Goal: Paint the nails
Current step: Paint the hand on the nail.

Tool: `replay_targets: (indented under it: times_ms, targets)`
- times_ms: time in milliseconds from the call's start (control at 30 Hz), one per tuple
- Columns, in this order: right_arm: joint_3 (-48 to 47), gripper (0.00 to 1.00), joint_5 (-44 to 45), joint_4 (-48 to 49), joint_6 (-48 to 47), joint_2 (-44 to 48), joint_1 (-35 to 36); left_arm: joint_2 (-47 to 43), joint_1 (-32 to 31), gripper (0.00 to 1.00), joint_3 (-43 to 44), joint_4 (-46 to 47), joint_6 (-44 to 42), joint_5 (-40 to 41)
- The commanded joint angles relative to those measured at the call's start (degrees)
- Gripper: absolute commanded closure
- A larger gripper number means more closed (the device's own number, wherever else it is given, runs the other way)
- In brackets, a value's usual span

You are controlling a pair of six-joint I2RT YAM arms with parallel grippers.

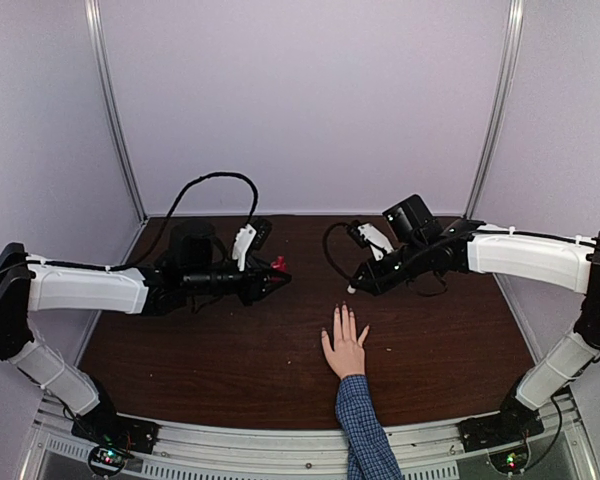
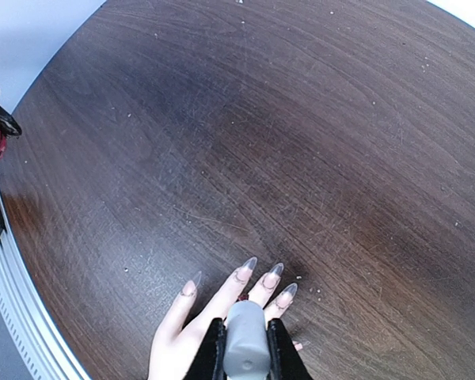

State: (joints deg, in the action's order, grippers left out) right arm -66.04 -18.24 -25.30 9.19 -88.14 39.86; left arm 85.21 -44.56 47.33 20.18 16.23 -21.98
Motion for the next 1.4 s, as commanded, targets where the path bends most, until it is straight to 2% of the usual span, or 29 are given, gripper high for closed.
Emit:
replay_targets:
  times_ms: [0, 167, 833, 1367]
  targets:
    - [-0.1, 1.0, -1.0, 1.4, -0.2, -0.2, -0.2, 0.4, 0.6, 1.0, 1.8, 4.3, 0.6, -1.0]
    - [-0.5, 1.0, -0.2, 1.7, 2.2, -0.6, -0.1, 0.3, 0.7, 1.0, 1.8, 4.2, 0.6, -0.9]
    - [-5.5, 1.0, 1.6, -4.4, 1.4, -4.2, 1.1, 0.3, 0.8, 1.0, 0.9, 5.1, 0.8, -1.0]
    - [-7.7, 1.0, 1.0, -4.1, 2.5, -6.4, 2.7, 1.0, 0.9, 1.0, 1.2, 5.9, 1.1, -1.4]
